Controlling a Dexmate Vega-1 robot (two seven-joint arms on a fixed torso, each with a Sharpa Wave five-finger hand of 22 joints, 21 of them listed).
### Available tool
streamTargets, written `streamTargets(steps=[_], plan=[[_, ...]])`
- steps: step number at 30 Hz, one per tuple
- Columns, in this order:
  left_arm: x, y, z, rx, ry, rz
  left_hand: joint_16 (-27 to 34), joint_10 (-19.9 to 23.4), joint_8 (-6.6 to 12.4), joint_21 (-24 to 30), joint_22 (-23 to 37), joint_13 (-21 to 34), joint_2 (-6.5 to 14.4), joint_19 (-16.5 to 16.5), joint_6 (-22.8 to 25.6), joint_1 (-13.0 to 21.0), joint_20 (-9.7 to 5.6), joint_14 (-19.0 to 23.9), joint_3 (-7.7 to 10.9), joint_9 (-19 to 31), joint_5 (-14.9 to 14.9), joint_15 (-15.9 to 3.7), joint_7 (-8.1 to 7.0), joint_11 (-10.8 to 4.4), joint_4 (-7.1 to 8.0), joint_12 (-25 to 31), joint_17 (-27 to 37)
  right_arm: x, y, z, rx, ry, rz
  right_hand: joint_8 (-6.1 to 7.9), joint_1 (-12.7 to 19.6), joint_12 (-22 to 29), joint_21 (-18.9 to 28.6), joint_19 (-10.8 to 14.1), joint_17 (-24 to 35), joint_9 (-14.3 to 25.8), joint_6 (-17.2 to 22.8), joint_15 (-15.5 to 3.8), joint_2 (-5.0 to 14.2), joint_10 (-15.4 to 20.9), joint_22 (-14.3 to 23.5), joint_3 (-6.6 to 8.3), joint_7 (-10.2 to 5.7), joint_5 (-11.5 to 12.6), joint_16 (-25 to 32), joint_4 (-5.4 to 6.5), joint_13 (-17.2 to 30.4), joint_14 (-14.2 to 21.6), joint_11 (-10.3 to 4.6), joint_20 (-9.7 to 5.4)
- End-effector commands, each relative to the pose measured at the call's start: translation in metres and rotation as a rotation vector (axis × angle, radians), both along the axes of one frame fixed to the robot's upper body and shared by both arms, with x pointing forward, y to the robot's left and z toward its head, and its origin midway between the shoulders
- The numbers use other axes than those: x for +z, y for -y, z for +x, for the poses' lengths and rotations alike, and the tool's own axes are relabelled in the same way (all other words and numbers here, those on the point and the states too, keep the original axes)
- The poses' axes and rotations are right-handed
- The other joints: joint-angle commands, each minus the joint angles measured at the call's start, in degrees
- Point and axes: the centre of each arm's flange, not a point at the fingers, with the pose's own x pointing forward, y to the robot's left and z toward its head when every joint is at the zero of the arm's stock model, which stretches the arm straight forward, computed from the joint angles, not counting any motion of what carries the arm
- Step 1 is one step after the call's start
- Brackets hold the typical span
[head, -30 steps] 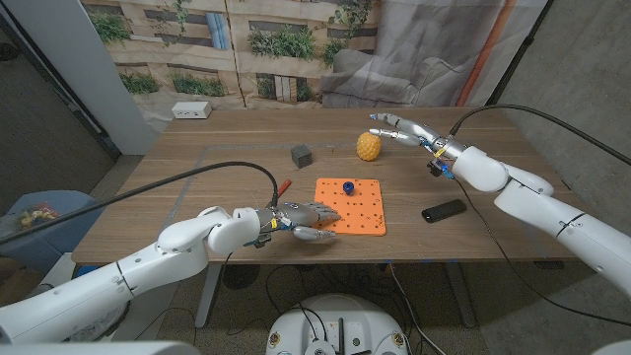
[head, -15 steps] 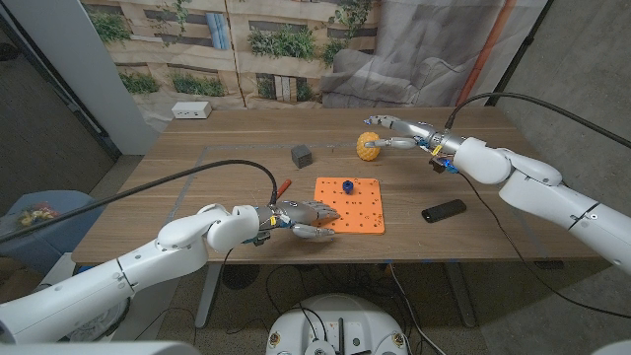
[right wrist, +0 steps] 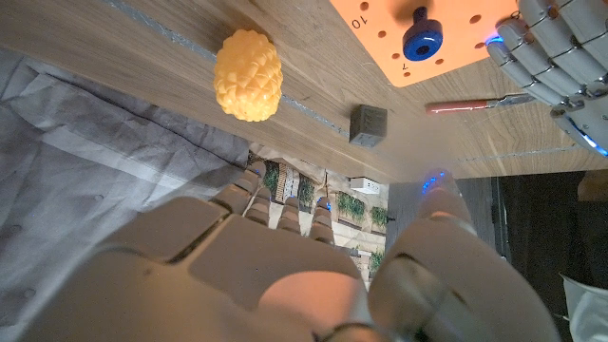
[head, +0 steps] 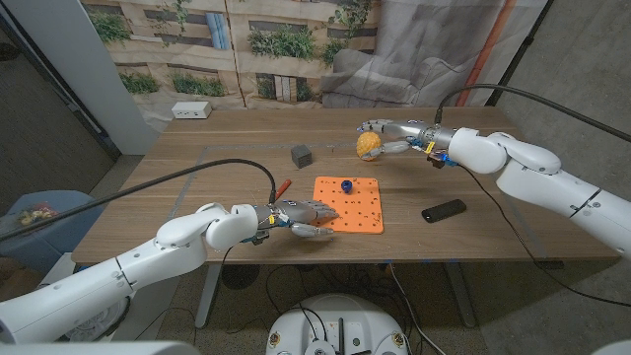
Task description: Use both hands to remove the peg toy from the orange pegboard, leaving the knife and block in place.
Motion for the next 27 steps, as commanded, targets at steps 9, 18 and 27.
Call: streamTargets(steps=[9,18,27], plan=[[-0.002,-0.002,0.000,-0.002,-0.012,-0.002,0.37,0.29,0.12,0.13,0.10,0.11,5.19,0.32,0.37,0.57,-10.18,0.59,0.36,0.11,0.29,-3.59,-0.14,-0.27,0.00,0.39,0.10,0.013,-0.039,-0.002,-0.052,-0.048,-0.284,-0.06,2.78,0.08,-0.14,-0.70,0.31,0.43,-2.30,1.87,-1.23,-2.88,0.16,0.71,-0.62,-0.09,-0.32,-0.22,0.34,-1.64,1.18,1.44],[-0.001,0.000,0.003,-0.003,-0.007,-0.004,0.37,0.36,0.10,0.10,0.10,0.12,5.21,0.37,0.40,0.53,-10.18,0.63,0.45,0.12,0.27,-3.56,-0.09,-0.35,0.04,0.39,0.13,0.016,-0.056,-0.004,-0.101,-0.046,-0.382,-0.36,4.25,0.23,-0.13,-1.07,0.39,0.60,-4.63,3.33,-1.76,-4.27,0.17,1.23,-0.50,0.11,-0.33,-0.18,0.50,-2.51,1.78,2.87],[-0.001,0.003,0.003,-0.004,-0.003,-0.003,0.37,0.34,0.09,0.07,0.10,0.12,5.21,0.42,0.45,0.49,-10.17,0.70,0.55,0.12,0.25,-3.60,-0.06,-0.23,0.07,0.36,0.14,0.004,-0.061,0.001,-0.136,-0.018,-0.414,-0.13,4.76,0.40,0.14,-0.49,0.44,0.67,-4.76,3.37,-2.03,-4.52,0.17,1.40,-0.44,0.24,-0.09,-0.11,0.56,-2.28,2.13,3.13]])
